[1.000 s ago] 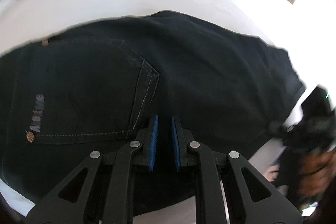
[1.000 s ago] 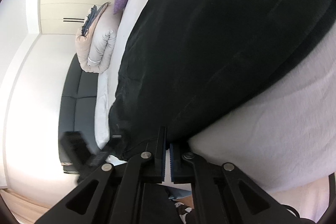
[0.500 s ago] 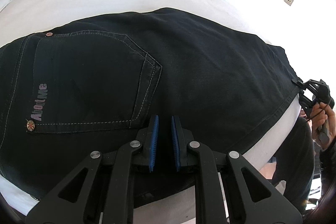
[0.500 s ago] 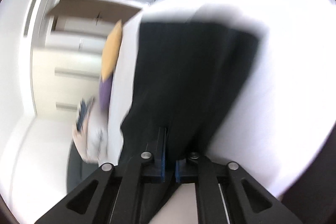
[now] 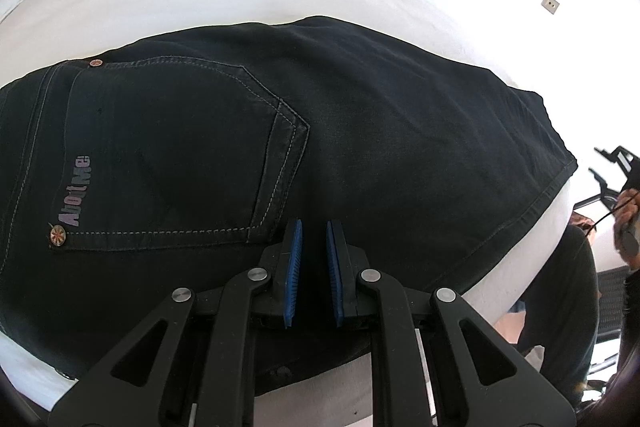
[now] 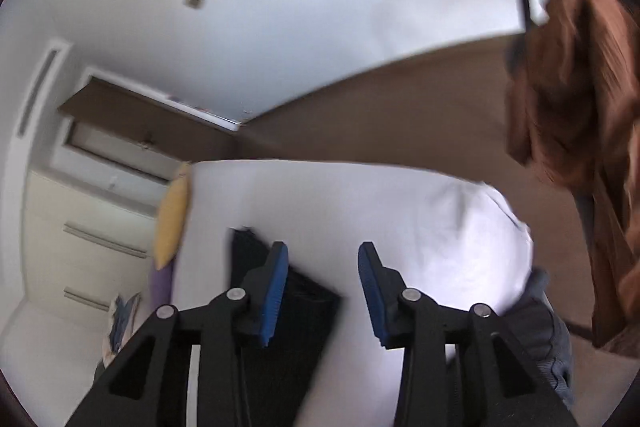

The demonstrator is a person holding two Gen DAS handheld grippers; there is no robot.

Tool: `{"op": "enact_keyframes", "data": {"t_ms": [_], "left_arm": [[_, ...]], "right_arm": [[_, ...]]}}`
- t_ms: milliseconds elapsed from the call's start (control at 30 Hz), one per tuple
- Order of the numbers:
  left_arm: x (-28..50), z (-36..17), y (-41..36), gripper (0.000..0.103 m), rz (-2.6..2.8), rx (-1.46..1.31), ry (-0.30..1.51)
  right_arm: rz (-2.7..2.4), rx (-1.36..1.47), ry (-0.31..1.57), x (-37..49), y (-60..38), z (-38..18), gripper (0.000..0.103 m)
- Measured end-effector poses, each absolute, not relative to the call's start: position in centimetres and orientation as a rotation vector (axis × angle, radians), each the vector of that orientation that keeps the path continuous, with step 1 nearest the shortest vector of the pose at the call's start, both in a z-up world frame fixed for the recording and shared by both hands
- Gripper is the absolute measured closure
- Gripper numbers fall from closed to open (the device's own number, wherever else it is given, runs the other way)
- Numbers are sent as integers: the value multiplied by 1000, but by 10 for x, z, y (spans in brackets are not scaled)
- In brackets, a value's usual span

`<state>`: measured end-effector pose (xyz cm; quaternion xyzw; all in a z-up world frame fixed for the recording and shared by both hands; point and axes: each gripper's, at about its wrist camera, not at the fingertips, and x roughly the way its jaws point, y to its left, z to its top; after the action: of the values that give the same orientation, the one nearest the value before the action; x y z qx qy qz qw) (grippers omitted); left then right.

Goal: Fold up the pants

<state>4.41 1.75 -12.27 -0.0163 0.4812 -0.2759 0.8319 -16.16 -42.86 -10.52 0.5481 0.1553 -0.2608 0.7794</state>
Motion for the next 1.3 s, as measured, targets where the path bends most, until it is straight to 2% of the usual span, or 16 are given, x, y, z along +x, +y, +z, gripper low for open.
{"op": "enact_keyframes", "data": {"t_ms": [167, 233, 267, 300, 533, 567, 600, 800, 1067, 1167, 1300], "left_arm": [[42, -124, 19, 91, -581, -37, 1016], [42, -123, 20, 91, -582, -35, 1016], [42, -123, 20, 91, -582, -35, 1016], [41, -123, 20, 91, -583, -37, 1016], [41, -125, 25, 91, -597, -54, 1014], [42, -126, 26, 91, -598, -56, 1015], [42, -126, 26, 91, -599, -57, 1016], [43, -127, 27, 91, -600, -56, 1017], [44, -127, 29, 91, -596, -59, 1018], [43, -128, 29, 91, -591, -60, 1014], [42, -128, 27, 91, -585, -60, 1010]], "right_arm": [[-64, 1029, 551, -38, -345, -69, 67], [93, 976, 663, 14, -298, -72, 72], [145, 976, 701, 31, -282, -77, 73], [201, 981, 742, 48, -266, -85, 80], [252, 1095, 950, 111, -216, -166, 88], [224, 1097, 949, 107, -219, -172, 92], [186, 1114, 933, 105, -232, -179, 103], [-39, 1227, 704, 77, -338, -192, 103], [-372, 1208, 479, 36, -458, -166, 103], [-503, 1159, 444, 10, -449, -139, 97], [-234, 1120, 504, 11, -381, -126, 97]]}}
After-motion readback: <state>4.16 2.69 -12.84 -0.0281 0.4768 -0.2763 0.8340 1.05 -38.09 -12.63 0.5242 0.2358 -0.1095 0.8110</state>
